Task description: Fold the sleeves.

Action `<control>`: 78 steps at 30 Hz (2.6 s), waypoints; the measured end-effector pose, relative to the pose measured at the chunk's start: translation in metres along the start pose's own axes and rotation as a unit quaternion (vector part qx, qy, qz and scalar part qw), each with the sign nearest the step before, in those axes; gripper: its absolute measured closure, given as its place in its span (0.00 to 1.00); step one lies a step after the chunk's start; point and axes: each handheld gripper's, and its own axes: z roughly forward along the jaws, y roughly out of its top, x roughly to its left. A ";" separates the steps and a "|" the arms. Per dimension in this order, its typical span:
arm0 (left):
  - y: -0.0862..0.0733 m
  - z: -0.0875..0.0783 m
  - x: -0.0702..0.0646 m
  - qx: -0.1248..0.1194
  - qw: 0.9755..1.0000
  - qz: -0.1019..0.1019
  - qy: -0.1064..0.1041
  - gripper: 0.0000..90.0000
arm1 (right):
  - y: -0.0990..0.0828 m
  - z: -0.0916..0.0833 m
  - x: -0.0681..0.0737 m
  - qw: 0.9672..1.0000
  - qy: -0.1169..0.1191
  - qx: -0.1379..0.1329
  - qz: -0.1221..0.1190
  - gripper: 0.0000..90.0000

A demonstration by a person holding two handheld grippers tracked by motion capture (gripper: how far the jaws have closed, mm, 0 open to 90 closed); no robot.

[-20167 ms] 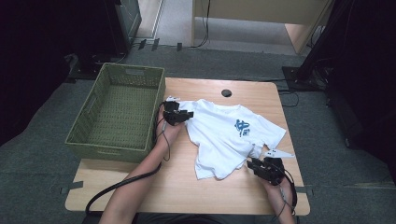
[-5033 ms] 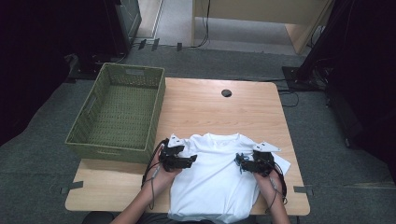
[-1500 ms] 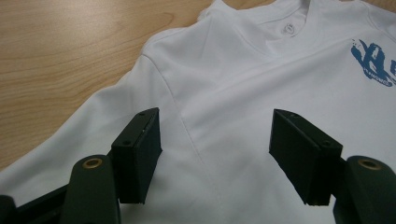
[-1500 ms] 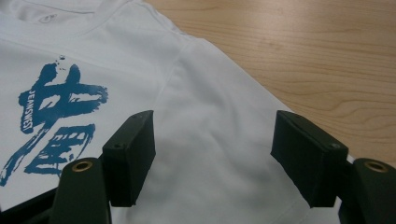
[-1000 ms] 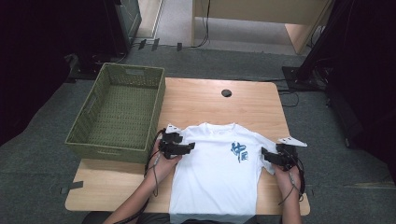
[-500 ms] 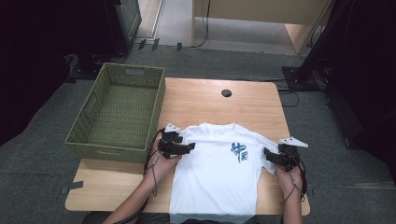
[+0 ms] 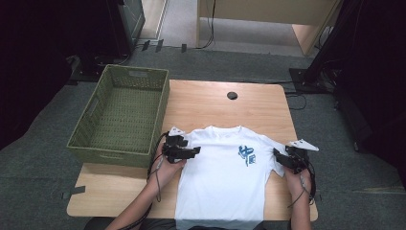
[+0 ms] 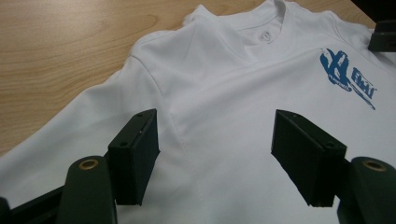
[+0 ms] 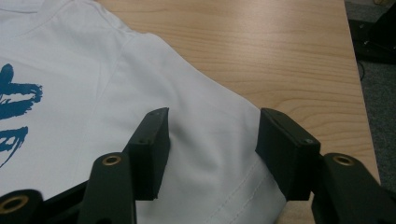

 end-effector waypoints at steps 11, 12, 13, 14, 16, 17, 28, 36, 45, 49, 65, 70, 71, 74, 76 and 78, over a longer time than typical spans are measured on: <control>-0.001 0.001 0.002 -0.003 1.000 -0.014 0.006 0.36 | 0.004 0.005 -0.004 1.000 -0.008 -0.009 0.007 0.60; -0.002 0.001 0.002 -0.002 1.000 -0.013 0.007 0.36 | 0.004 0.006 -0.004 1.000 -0.012 -0.009 0.010 0.62; -0.002 0.001 0.002 -0.001 1.000 -0.011 0.008 0.36 | 0.004 0.006 -0.003 1.000 -0.014 -0.010 0.013 0.65; -0.002 0.002 0.003 0.000 1.000 -0.011 0.008 0.36 | 0.005 0.006 -0.002 1.000 -0.016 -0.011 0.013 0.68; -0.002 0.002 0.003 0.002 1.000 -0.011 0.007 0.36 | 0.005 0.006 -0.001 1.000 -0.013 -0.012 0.012 0.75; -0.002 0.002 0.003 0.002 1.000 -0.010 0.006 0.36 | 0.005 0.006 0.000 1.000 -0.013 -0.012 0.012 0.78; -0.003 0.003 0.003 0.006 1.000 -0.008 0.002 0.36 | 0.007 0.004 0.003 1.000 0.002 0.005 0.028 0.97; -0.004 0.004 0.004 0.011 1.000 -0.007 0.002 0.36 | 0.007 0.001 0.003 0.999 0.014 0.012 0.038 0.97; -0.004 0.005 0.005 0.014 1.000 -0.006 0.004 0.36 | 0.008 -0.005 0.009 0.999 0.021 0.013 0.030 0.97; -0.004 0.005 0.005 0.014 1.000 -0.005 0.004 0.36 | 0.010 -0.008 0.014 0.999 0.023 0.012 0.022 0.97; -0.004 0.005 0.004 0.020 1.000 -0.008 -0.008 0.36 | 0.016 -0.011 0.036 0.999 0.027 0.017 -0.012 0.97; -0.004 0.005 0.003 0.022 1.000 -0.005 -0.007 0.36 | 0.017 -0.012 0.040 0.999 0.029 0.017 -0.017 0.97; -0.004 0.005 0.003 0.022 1.000 -0.004 -0.007 0.36 | 0.017 -0.012 0.041 0.999 0.030 0.017 -0.018 0.97; -0.004 0.005 0.002 0.026 1.000 0.003 -0.004 0.35 | 0.017 -0.013 0.043 0.999 0.031 0.017 -0.020 0.97; -0.004 0.006 0.001 0.026 1.000 0.008 -0.002 0.34 | 0.018 -0.013 0.045 0.999 0.033 0.017 -0.021 0.97; -0.004 0.006 0.001 0.027 1.000 0.010 -0.001 0.34 | 0.018 -0.013 0.046 0.999 0.033 0.017 -0.023 0.97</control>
